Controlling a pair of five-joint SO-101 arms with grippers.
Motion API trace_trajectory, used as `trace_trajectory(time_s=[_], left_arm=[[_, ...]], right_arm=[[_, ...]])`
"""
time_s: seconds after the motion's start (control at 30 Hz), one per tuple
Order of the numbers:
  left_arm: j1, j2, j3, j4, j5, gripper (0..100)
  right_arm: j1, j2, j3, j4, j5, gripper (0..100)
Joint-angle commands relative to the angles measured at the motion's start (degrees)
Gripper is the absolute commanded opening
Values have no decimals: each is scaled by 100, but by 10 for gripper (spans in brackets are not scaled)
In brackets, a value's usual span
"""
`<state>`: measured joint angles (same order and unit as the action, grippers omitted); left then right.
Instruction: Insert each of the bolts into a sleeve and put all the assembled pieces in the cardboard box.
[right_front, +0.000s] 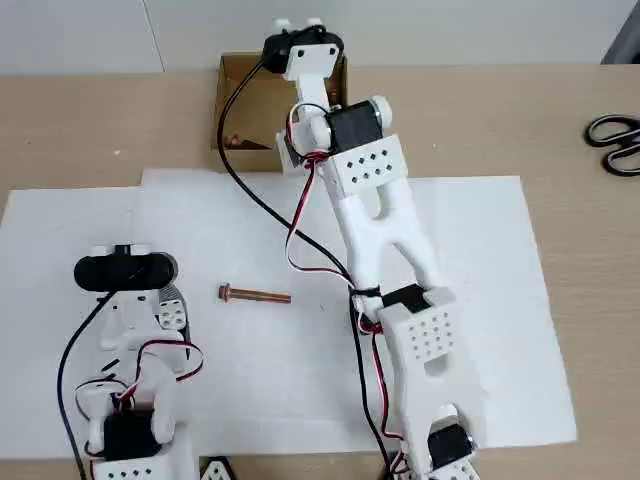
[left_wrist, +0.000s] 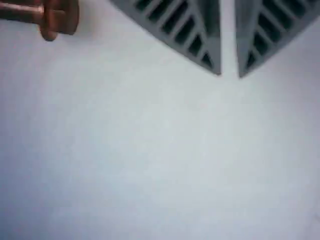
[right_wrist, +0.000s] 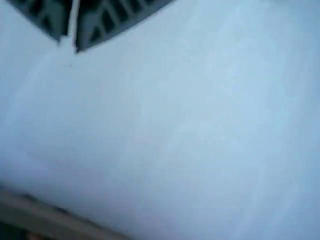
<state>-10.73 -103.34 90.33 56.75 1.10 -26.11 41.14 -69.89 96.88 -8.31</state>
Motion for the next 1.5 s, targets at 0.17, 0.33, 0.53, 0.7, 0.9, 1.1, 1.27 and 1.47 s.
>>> trace_trajectory(time_s=[0.17,0.33,0.53,0.7,0.9,1.1,1.27,1.47], left_arm=[[-35,-53,-31,-141,352,6],[-26,-53,-31,-141,352,6],[-9,-53,-31,-141,352,6],[0,-53,-40,-141,352,6],[-18,-53,-48,-141,369,6],[9,-53,-57,-141,747,6],[9,-53,-57,-141,730,6],[9,-53,-57,-141,721,6]], right_arm=[[-189,-2026,2593,101,-26,3],[-189,-3257,4615,48,-9,4],[-163,-3732,5855,40,-26,4],[-180,-3785,6655,48,-35,3],[-127,-3793,7305,31,79,11],[136,-3802,7481,57,862,33],[215,-3793,7508,40,1125,34],[224,-3793,7560,66,1248,125]])
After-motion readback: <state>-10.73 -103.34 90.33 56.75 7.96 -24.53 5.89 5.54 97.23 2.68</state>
